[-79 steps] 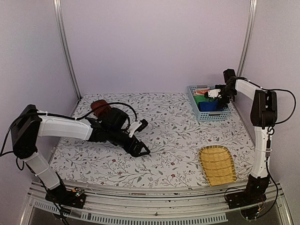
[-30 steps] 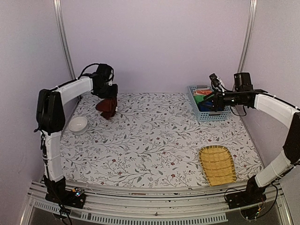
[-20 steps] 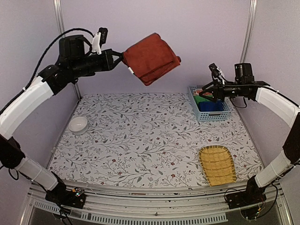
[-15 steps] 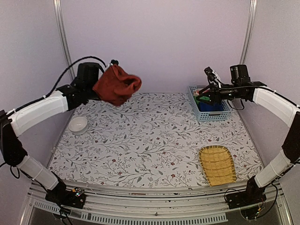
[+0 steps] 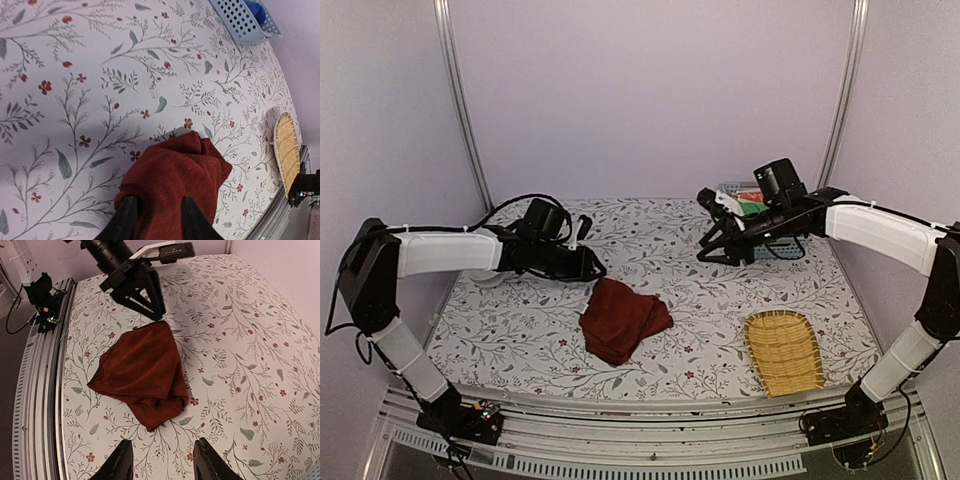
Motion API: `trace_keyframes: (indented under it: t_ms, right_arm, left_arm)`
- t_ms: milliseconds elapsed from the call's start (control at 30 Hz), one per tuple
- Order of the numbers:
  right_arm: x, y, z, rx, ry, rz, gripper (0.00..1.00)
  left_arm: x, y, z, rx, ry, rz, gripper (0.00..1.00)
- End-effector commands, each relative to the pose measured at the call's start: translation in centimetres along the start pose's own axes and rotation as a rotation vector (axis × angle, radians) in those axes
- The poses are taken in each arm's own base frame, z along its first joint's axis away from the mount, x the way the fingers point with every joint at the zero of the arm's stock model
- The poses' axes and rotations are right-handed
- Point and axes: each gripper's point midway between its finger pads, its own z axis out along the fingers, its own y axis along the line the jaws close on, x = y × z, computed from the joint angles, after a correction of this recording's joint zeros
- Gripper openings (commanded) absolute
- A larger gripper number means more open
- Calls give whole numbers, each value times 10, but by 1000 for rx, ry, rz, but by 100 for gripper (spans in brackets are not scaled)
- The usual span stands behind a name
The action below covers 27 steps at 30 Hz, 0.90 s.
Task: Roll the towels
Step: Put down the towel at the center of the board, then pick up the towel from the center of the board.
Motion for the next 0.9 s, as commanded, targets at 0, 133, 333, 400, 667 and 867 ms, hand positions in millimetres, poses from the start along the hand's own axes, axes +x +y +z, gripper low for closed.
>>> trace_keyframes:
  t_ms: [0, 133, 333, 400, 667, 867]
  right_arm:
    - [11, 47, 54, -64, 118, -167, 40]
    - [10, 98, 108, -137, 180, -322, 37]
    - [-6, 126, 192, -114, 235, -296, 38]
    - [-5, 123, 216, -104, 253, -250, 41]
    - [41, 98, 300, -22, 396, -149, 54]
    - [66, 88, 319, 21, 451, -95, 57]
  left_arm:
    - [-9, 7, -34, -94, -87, 12, 38]
    - [3, 32, -54, -189, -111, -38, 44]
    - [28, 74, -87, -324, -171, -241, 48]
    - [29, 81, -99, -335, -210, -267, 50]
    - [33, 93, -121, -340, -267, -287, 52]
    - [31, 95, -126, -343, -288, -273, 52]
